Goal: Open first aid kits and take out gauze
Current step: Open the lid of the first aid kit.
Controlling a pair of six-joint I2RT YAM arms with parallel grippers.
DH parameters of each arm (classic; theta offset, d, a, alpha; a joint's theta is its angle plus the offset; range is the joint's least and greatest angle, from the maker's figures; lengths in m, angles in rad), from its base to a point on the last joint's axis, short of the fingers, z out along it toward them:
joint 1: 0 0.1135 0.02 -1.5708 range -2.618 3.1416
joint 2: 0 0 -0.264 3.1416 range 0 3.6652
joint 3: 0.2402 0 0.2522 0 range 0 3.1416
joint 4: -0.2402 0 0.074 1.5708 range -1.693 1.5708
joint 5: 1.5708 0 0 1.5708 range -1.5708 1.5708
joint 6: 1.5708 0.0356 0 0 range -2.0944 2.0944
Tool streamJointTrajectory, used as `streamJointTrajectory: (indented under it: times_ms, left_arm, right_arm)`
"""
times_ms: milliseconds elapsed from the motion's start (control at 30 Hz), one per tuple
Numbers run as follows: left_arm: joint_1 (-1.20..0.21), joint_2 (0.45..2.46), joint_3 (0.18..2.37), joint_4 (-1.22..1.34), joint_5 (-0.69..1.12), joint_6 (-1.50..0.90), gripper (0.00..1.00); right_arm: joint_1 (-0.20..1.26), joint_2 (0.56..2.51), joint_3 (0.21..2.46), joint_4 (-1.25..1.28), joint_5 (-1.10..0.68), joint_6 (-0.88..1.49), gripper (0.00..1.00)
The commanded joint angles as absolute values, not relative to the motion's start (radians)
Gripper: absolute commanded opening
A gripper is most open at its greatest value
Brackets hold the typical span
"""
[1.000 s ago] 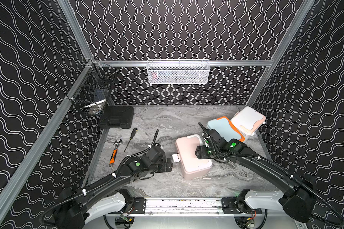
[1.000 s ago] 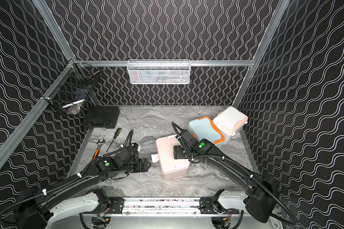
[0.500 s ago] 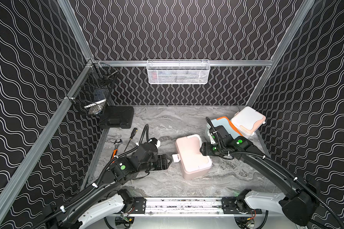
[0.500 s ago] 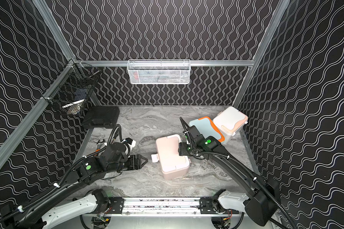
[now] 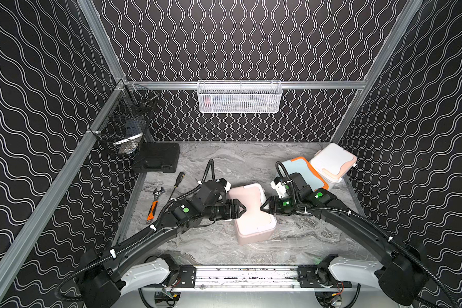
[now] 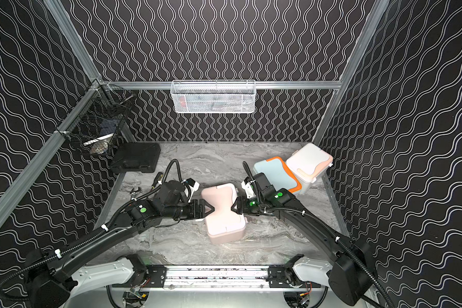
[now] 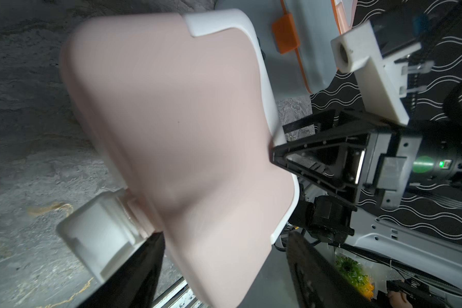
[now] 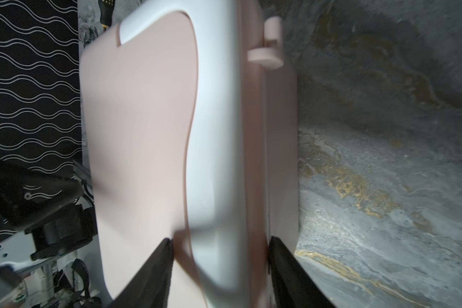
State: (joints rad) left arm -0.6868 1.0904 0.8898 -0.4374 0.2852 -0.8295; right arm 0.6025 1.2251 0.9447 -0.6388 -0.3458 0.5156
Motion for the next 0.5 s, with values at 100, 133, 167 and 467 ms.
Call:
streamJointTrajectory:
  times_ms: [100, 133, 167, 467]
  left_arm:
    - [-0.565, 1.008, 0.876, -0.522, 0.321, -0.764, 0.80]
    - [-0.552, 1.001, 0.873, -0.531, 0.329, -0.760, 0.81]
    - [-0.541, 0.997, 0.869, -0.535, 0.342, -0.757, 0.83]
    - [-0.534, 1.002, 0.780, -0.389, 0.462, -0.839, 0.81]
  right_arm:
    - [0.606, 1.214, 0.965, -0.706, -0.286, 0.537, 0.61]
    - [0.606, 1.211, 0.966, -0.709, -0.286, 0.536, 0.62]
    - [0.606, 1.210, 0.968, -0.706, -0.287, 0.535, 0.64]
    - [0.619, 1.203, 0.972, -0.665, -0.361, 0.540, 0.68]
